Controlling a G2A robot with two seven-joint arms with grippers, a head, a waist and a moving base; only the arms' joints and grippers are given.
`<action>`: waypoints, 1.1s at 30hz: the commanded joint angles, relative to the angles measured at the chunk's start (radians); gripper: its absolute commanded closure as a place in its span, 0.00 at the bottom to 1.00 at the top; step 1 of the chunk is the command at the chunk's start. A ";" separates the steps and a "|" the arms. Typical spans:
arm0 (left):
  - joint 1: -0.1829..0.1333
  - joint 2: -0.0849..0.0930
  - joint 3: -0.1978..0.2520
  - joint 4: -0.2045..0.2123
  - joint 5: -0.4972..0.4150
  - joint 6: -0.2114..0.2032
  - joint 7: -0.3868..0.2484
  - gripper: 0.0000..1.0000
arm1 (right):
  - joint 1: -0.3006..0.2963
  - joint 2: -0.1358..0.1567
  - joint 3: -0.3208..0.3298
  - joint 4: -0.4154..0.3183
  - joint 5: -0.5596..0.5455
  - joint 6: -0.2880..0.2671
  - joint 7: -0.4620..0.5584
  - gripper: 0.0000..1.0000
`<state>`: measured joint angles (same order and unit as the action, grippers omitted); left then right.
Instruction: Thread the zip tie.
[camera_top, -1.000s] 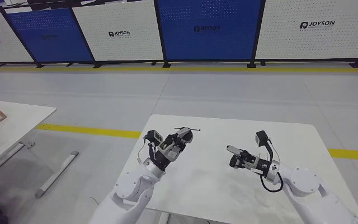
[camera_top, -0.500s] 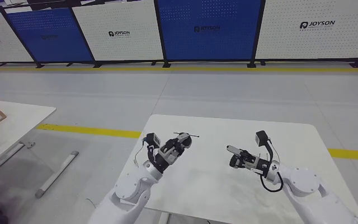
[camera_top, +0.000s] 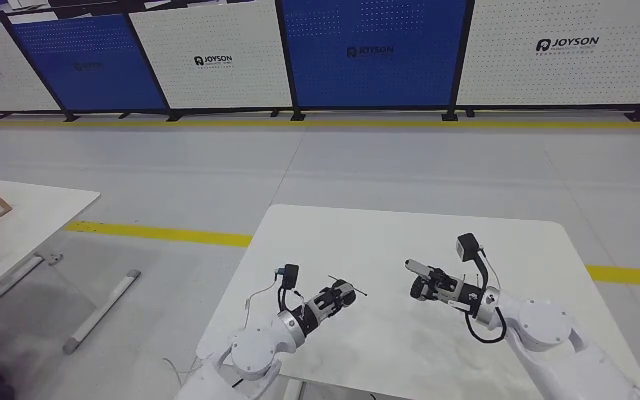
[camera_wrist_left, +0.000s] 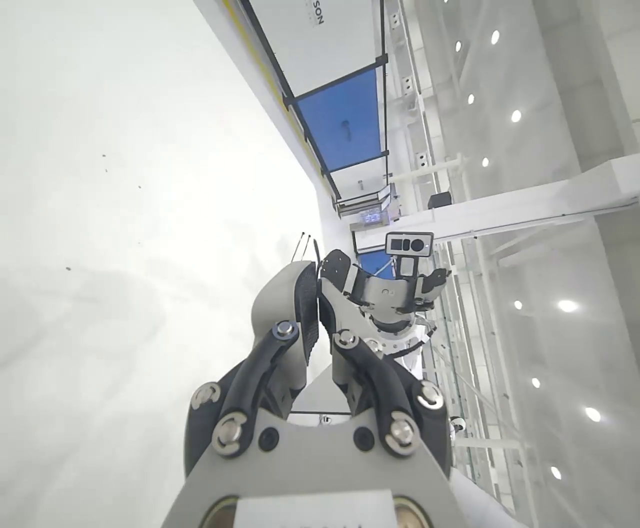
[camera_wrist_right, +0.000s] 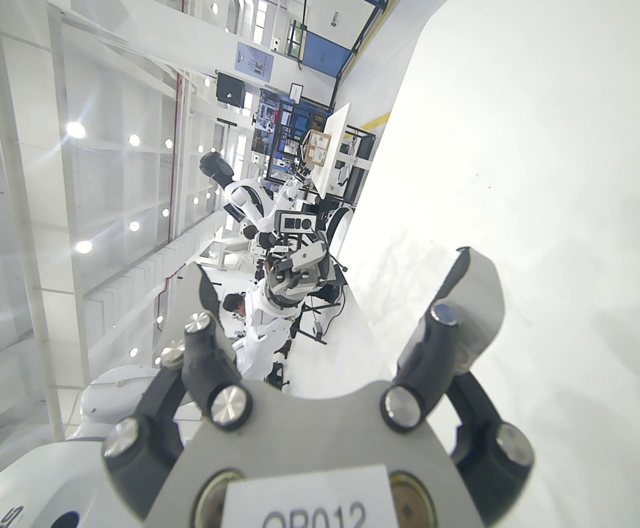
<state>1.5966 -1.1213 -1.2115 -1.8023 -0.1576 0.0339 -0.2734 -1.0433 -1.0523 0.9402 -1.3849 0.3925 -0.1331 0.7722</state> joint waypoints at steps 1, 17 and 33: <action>0.000 0.000 0.000 0.000 0.000 0.000 -0.001 1.00 | 0.000 0.000 0.000 0.000 0.000 0.000 0.000 0.00; 0.028 -0.009 -0.104 -0.125 -0.253 -0.145 0.100 1.00 | 0.000 0.000 0.000 0.000 0.000 0.000 0.000 0.00; 0.065 -0.011 -0.156 -0.172 -0.326 -0.204 0.111 1.00 | 0.000 0.000 0.000 0.000 0.000 0.000 0.000 0.00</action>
<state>1.6652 -1.1333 -1.3754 -1.9857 -0.5183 -0.1953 -0.1540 -1.0433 -1.0523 0.9402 -1.3849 0.3925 -0.1331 0.7722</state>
